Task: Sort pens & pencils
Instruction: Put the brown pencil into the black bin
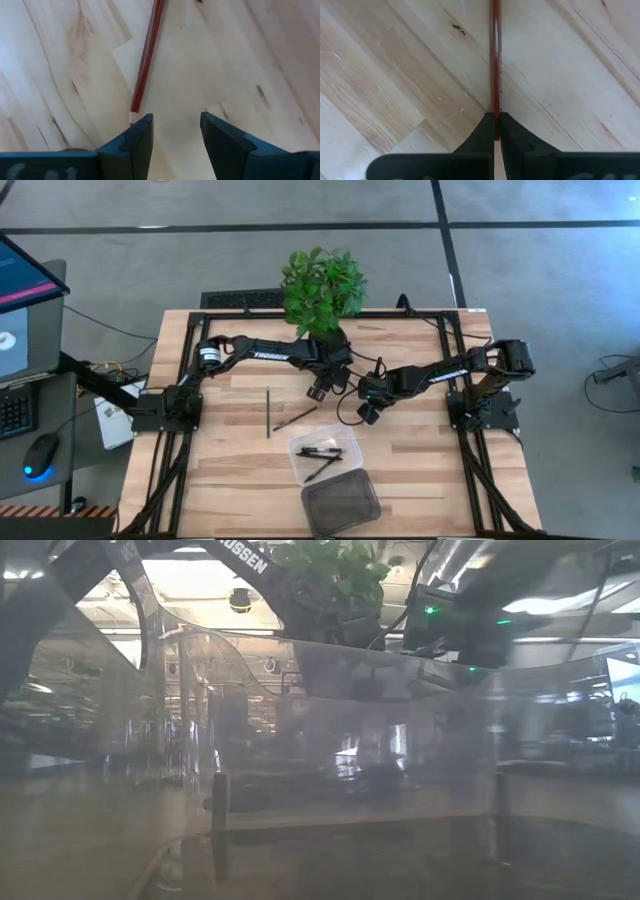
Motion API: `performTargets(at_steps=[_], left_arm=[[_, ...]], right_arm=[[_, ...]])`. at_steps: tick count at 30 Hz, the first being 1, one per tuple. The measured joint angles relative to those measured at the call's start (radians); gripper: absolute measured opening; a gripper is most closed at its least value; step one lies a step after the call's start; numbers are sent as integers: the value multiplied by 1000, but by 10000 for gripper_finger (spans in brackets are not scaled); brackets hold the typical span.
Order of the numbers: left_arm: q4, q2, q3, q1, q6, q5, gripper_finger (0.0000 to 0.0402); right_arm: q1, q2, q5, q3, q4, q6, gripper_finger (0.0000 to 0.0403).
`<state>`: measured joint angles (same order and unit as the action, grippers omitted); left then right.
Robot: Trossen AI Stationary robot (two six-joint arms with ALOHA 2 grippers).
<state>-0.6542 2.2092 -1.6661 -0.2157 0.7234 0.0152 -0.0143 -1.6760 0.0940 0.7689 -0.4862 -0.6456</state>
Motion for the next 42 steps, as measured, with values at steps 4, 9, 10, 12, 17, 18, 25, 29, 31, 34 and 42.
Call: performTargets(at_steps=[4, 9, 10, 12, 17, 18, 25, 29, 31, 34, 42], left_arm=[[-40, -13, -1, -1, -20, -54, 158], [-74, -40, -2, 5, -36, -184, 158], [-84, -46, -2, 6, -36, -202, 158], [-85, -62, -2, 9, -36, -240, 158], [-123, -117, -4, 14, -36, -376, 158], [-137, -130, -4, 15, -35, -406, 158], [-175, -239, -6, 19, -29, -507, 158], [-183, -311, -6, 18, -30, -505, 158], [-185, -347, -6, 19, -36, -505, 158], [-187, -395, -6, 19, -51, -504, 158], [-201, -492, -6, 18, -79, -494, 158]], right_arm=[[0, 0, 0, 0, 0, 0, 30], [1, 10, -3, -1, 4, 1, 30], [1, 14, -7, -1, 5, 2, 30], [1, 26, -10, 0, 4, 20, 29], [10, 44, -58, 11, 9, 44, 15], [11, 45, -63, 11, 16, 47, 10], [40, 45, -37, 12, 31, 46, 10], [49, 40, -26, 12, 39, 45, 10], [49, 35, -26, 13, 40, 45, 10], [49, 34, -26, 13, 46, 45, 19], [77, 7, -14, 13, 54, 45, 54]])
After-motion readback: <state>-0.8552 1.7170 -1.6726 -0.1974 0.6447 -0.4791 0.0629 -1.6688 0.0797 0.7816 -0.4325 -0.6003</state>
